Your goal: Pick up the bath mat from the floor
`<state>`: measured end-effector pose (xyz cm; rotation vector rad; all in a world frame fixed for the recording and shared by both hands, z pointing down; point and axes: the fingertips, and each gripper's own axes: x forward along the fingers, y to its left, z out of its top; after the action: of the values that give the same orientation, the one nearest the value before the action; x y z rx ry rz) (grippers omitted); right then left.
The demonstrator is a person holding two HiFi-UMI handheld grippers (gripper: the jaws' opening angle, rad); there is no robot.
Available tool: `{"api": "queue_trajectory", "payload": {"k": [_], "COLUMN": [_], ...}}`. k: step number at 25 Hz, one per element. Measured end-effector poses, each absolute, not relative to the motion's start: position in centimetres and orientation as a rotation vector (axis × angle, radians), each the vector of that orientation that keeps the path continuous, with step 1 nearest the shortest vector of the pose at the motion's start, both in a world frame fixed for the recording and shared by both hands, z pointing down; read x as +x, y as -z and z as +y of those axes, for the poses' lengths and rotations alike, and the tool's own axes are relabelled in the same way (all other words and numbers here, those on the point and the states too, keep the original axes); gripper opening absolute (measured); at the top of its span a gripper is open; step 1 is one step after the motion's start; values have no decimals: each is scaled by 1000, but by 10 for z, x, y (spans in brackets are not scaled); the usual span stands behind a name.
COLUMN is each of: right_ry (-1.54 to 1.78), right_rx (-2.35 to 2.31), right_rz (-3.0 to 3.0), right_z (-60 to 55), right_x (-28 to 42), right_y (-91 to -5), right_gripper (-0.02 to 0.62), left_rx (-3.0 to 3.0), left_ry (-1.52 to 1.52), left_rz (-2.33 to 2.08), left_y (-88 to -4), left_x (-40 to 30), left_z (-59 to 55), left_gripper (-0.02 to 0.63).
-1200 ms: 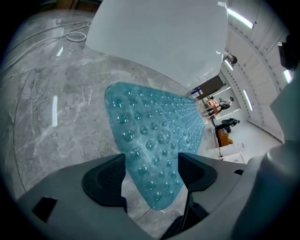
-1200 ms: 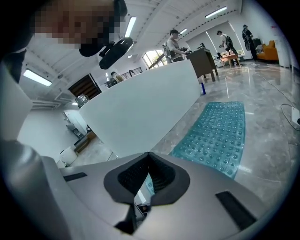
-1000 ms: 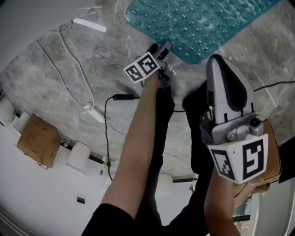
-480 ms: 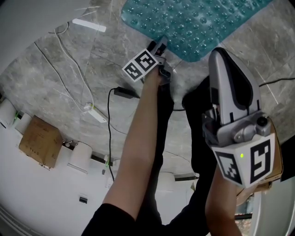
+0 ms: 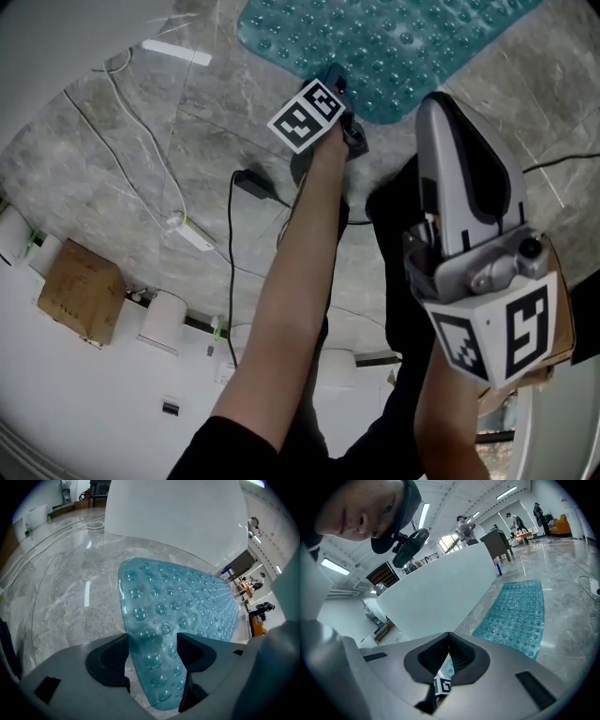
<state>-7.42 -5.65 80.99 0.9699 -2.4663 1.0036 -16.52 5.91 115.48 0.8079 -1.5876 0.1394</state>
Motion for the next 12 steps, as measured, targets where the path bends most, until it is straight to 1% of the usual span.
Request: {"api": "queue_trajectory", "payload": {"k": [4, 6, 10, 11, 12], "right_ry": [-1010, -1013, -1011, -1009, -1009], "right_rx": [979, 986, 988, 990, 992], "right_rz": [-2462, -2464, -2461, -2460, -2461], "right_z": [-58, -60, -60, -60, -60], "right_x": [-73, -72, -69, -68, -68], "right_y": [-810, -810, -811, -811, -810], "right_gripper": [12, 11, 12, 11, 12], "left_rx": [772, 795, 843, 842, 846], "left_ry": [-108, -98, -89, -91, -96], "left_rz": [-1610, -1603, -1578, -1578, -1579], "left_y": [-1154, -1153, -1153, -1152, -1151], "left_x": [-168, -167, -160, -159, -159], "left_z": [59, 59, 46, 43, 40], "left_gripper": [315, 270, 245, 231, 190]}}
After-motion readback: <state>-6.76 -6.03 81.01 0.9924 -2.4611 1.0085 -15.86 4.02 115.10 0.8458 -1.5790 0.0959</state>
